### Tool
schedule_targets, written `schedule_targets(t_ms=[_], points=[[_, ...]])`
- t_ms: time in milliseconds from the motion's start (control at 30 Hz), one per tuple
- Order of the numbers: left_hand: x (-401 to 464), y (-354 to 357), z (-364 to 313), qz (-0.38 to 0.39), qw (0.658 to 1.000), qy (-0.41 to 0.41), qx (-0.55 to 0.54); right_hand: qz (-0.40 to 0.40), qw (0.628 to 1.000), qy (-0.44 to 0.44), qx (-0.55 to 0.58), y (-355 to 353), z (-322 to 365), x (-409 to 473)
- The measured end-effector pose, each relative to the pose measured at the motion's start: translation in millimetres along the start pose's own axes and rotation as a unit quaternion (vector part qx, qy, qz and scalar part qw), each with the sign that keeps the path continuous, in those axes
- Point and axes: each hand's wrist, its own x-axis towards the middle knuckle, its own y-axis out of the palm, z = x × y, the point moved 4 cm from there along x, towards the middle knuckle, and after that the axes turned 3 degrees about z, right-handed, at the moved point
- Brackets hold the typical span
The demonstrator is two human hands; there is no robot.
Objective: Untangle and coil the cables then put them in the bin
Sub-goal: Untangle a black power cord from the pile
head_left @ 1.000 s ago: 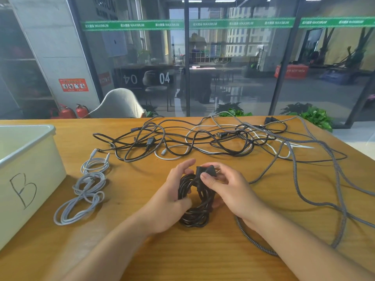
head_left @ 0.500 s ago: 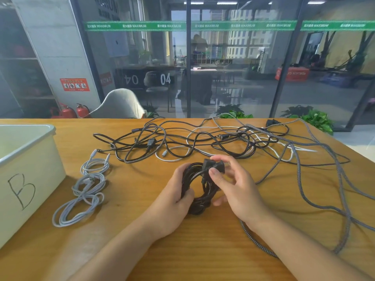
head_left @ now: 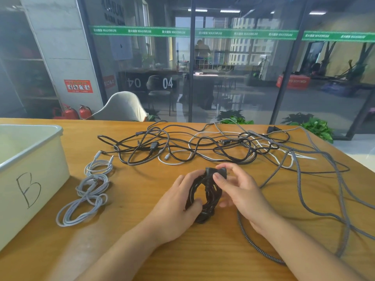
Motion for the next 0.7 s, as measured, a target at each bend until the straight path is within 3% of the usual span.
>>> schedule_targets(t_ms=[100,233,367,533,700], points=[[1.8,0.3,8.1,0.017,0.999,-0.030,0.015,-0.024,0.997,-0.014,-0.069,-8.0,-5.1,5.3],[4.3,-4.9,17.6,0.037,0.995,-0.063,0.064,0.003,0.994,-0.018,-0.110,-11.2,-6.7,9.0],[2.4,-11.6,21.7,0.061,0.994,-0.054,0.070,0.015,0.960,-0.067,-0.271,-20.3,-3.7,11.6],[-1.2,-6.7,25.7,0.083,0.990,-0.033,0.107,0.130,0.931,-0.024,-0.341,-24.3,0.4,5.6],[-2.9,-5.3,25.2,0.046,0.992,-0.030,0.113,0.201,0.917,-0.038,-0.342,-14.2,1.4,-1.4]])
